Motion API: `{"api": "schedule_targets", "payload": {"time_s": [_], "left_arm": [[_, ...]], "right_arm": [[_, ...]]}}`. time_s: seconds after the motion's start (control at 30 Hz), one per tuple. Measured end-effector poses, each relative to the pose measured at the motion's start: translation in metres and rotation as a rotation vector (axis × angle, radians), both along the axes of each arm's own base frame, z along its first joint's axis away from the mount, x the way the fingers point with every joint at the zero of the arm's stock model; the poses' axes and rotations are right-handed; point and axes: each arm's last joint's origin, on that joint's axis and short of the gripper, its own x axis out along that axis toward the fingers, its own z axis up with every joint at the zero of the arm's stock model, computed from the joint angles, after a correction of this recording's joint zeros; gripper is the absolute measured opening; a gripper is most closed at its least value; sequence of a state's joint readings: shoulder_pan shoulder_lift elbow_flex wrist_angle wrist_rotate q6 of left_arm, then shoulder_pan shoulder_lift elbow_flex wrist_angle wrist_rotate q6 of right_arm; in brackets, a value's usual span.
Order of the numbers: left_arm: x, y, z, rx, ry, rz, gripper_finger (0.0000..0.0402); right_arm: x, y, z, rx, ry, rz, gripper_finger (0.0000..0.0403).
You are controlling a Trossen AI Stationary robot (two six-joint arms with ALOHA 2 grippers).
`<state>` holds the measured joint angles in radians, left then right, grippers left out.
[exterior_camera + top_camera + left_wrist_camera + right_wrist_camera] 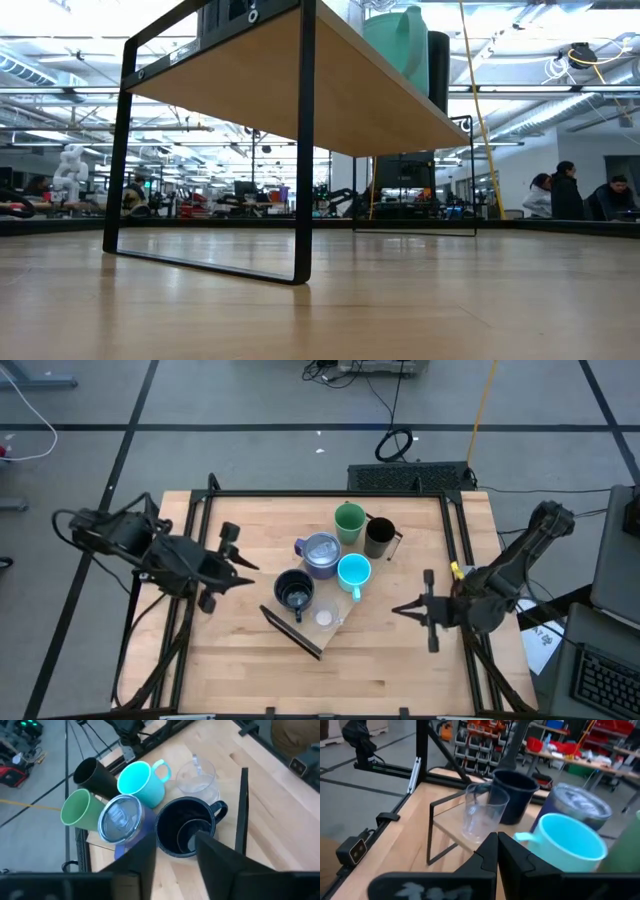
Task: Stack small to large cups/mugs on shelf
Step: Return to Home Position
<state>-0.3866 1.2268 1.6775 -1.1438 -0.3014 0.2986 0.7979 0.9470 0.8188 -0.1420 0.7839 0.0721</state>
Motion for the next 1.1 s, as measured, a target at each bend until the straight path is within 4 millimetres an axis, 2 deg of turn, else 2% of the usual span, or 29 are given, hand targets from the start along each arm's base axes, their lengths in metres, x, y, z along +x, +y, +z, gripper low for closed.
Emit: {"api": "schedule_targets", "payload": {"time_s": [0.13, 0.37, 0.5, 0.63, 0.87, 1.1], "left_arm": [[-0.004, 0.003, -0.008, -0.024, -0.062, 0.043, 0.0082], [-0.004, 0.012, -0.043, -0.073, -0.175, 0.104, 0.0006], [-0.008, 0.019, -0.067, -0.118, -0.249, 0.154, 0.0012], [-0.016, 0.026, -0.094, -0.161, -0.306, 0.221, 0.0016], [-0.025, 0.035, -0.128, -0.210, -0.395, 0.269, 0.0003], [-0.028, 0.042, -0.158, -0.236, -0.471, 0.306, 0.0012]], "right_arm": [[-0.010, -0.010, 0.009, -0.026, -0.022, 0.014, 0.0000], [-0.030, -0.030, 0.015, -0.063, -0.005, 0.048, 0.0000], [-0.037, -0.037, 0.016, -0.084, -0.009, 0.054, 0.0000], [-0.041, -0.042, 0.007, -0.112, -0.026, 0.064, 0.0000], [-0.049, -0.049, -0.017, -0.113, -0.075, 0.071, 0.0000], [-0.057, -0.058, -0.042, -0.070, -0.117, 0.066, 0.0000]]}}
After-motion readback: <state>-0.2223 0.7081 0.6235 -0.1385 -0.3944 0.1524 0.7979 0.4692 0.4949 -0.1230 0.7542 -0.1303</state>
